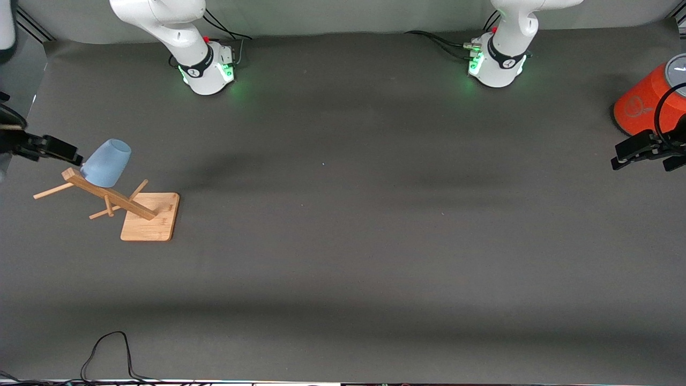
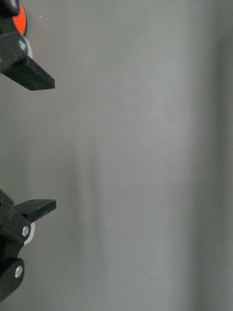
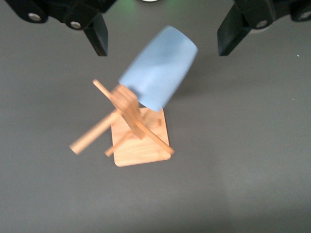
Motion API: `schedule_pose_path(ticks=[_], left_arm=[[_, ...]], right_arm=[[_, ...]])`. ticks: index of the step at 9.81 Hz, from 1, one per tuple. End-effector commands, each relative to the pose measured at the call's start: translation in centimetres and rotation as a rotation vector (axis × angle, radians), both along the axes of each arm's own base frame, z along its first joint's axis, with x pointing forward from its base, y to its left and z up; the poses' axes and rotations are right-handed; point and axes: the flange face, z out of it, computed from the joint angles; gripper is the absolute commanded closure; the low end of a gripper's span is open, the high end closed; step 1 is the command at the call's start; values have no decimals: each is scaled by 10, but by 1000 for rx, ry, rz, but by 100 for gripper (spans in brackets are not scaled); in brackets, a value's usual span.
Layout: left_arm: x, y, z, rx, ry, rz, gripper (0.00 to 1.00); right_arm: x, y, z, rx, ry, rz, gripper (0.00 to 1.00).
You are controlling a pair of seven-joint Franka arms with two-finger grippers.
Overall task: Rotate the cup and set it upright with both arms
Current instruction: 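Move the right gripper toward the blue cup on the wooden stand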
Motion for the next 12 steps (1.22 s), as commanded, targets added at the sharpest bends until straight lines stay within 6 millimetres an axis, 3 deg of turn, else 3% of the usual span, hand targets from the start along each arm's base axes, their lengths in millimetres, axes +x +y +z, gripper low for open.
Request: schedule_pose_path(ticks=[1,8,10,12], left_arm=[[-2,-2,2,7,16,-3,0],[3,2,-2,9,14,5,0],[2,3,-1,9,11,6,0],[3,2,-2,9,13,5,0]], right_arm=[[-26,-2,2,32,-12,-92,0],[-17,-1,-3,25,-24,-658,0],[-20,-1,-25,26,-27,-670,0],[-23,1,-63,28,-23,-673,0]])
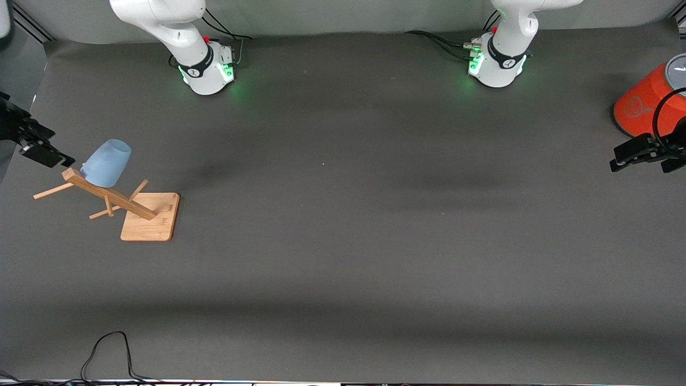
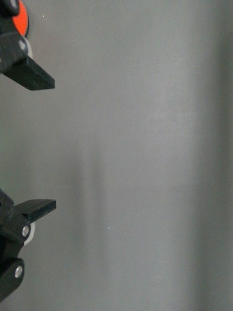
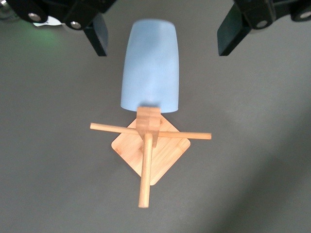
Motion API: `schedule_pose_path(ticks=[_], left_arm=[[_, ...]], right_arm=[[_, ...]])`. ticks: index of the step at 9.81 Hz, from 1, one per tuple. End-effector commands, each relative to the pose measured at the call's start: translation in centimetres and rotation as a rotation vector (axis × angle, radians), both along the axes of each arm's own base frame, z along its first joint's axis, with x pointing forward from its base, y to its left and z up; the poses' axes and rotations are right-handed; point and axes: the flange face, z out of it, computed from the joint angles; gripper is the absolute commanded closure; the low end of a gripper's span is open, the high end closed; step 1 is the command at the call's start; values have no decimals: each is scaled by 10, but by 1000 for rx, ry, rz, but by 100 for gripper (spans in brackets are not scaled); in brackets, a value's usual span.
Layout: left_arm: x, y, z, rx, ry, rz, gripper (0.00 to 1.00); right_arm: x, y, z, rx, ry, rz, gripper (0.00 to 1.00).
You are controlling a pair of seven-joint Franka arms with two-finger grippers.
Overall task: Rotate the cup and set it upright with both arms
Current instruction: 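Move the right gripper toward the blue cup on the wooden stand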
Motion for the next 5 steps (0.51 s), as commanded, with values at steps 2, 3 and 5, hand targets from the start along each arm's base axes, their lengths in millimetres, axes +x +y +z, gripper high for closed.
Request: schedule_pose_path(ticks=[2,3,5], left_arm=[[0,-1,5,10,-3,0,0],[0,-1,5,9,-4,0,0],[0,-1,4,10,0,-1,0]], right_arm=[[-13,7,-57,21,-21,-29,0],[-15,7,-69,20,-29,-31,0],[-17,9,-89,20,-22,-30,0]])
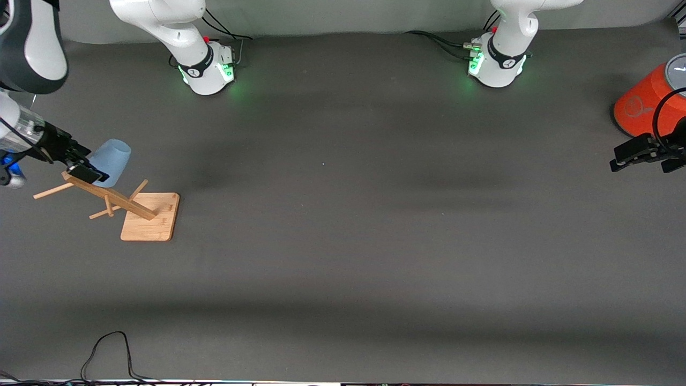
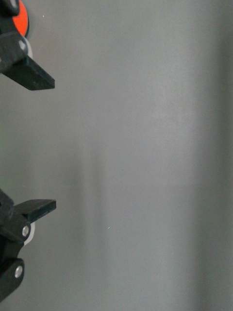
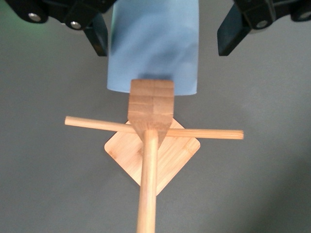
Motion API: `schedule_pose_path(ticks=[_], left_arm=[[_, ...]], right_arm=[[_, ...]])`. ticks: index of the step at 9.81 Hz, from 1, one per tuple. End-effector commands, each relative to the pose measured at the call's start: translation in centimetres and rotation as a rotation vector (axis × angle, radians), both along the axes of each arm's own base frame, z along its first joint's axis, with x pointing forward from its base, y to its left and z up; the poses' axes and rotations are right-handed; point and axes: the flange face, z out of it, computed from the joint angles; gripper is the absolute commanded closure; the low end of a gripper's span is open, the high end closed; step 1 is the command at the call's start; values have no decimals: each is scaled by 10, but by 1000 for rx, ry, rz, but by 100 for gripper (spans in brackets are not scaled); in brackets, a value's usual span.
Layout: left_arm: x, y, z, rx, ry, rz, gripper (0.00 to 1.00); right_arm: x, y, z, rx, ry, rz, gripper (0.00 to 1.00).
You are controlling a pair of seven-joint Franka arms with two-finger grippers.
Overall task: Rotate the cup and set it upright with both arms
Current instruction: 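Grasp the blue cup with the right gripper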
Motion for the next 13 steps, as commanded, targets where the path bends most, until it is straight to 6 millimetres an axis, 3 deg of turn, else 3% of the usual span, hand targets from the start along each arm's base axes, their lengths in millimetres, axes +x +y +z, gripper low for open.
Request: schedule_pose_path(ticks=[1,3,4,5,9,11,13], left_arm=[[0,-1,3,10,3,-1,0],[0,-1,4,10,-2,-1,0],[0,-1,4,10,0,-1,0],[0,-1,4,10,-3,-1,0],[-1,2,11,9,-19,4,0],[-2,-2,17,9,-24,-4,0],[-2,4,21,4,-39,7,0]], right_arm=[[-9,6,-9,17,-25,-28,0],[-8,6,-13,17,-18,-29,5],[-8,6,-12,17,-20,-25,46],[-8,6,-13,17,-19,-25,53],[-10,8,-9,19,-17,-17,54],[-21,19,15,24,-19,-1,54],[-36,59,44,25,-14,-22,54]])
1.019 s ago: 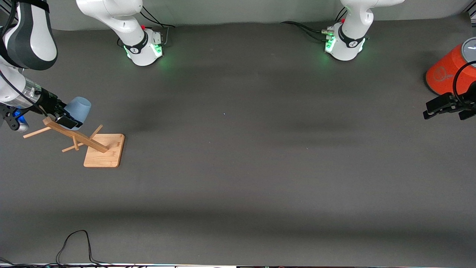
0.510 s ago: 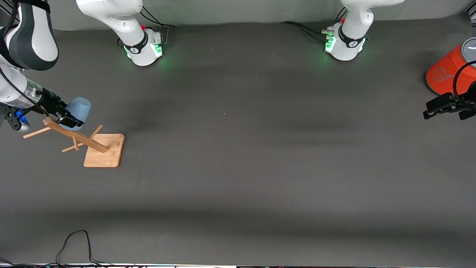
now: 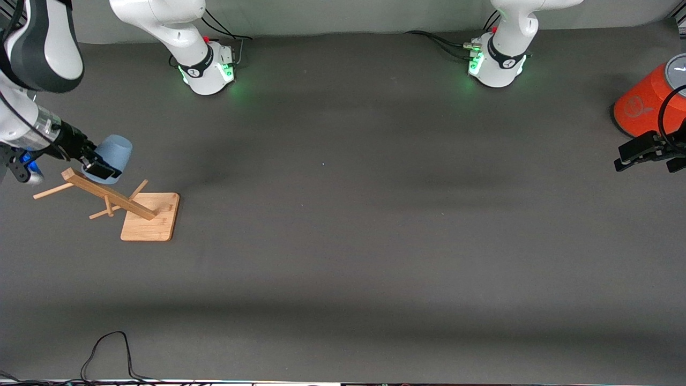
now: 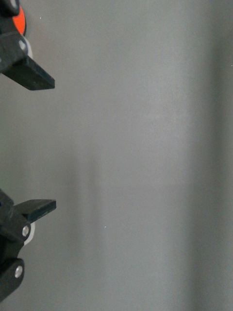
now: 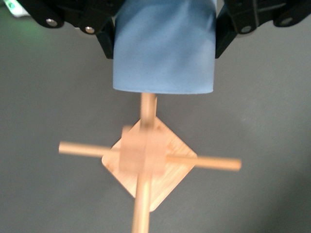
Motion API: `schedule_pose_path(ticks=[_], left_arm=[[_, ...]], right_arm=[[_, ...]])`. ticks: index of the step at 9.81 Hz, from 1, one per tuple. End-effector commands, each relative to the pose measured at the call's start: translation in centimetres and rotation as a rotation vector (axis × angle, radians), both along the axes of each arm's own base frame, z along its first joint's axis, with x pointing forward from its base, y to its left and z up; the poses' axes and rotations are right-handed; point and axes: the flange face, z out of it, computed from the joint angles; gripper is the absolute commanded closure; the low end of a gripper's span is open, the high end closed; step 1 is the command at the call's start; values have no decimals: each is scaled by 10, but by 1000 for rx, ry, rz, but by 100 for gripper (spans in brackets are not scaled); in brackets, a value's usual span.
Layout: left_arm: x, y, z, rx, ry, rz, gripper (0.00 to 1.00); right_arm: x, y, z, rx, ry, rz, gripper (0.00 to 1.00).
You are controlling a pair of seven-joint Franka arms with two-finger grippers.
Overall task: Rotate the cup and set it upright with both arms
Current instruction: 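Grasp the blue cup with the right gripper, then lift the cup off the stand and carry it to mid-table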
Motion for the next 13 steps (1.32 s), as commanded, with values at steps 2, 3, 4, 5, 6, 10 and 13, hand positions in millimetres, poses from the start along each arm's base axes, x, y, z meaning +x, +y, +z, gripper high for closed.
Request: schedule_pose_path(ticks=[2,3,4,5,6,10,13], left_arm=[[-2,3,12,-8,-17,10,0],[-3,1,12,-8,-14,7,0],[-3,-3,12,-7,-14,1,0],[-2,-4,13,-1,-19,-1,0],[-1,-4,12,-1,-20,-3,0],[6,0,-1,-7,-7,3,0],[10,6,-11,-9,15,9,0]], right_arm=[[-34,84,47,8,0,-76,54],[-41,120,56,3,6,-110,54],[-46,155,63,-5,10,-160,54],[-49,197,65,-17,12,-215,54],[-48,241,60,-35,24,-280,54],[-28,448,-2,-145,15,-556,57],[-30,557,-83,-229,-22,-690,57]])
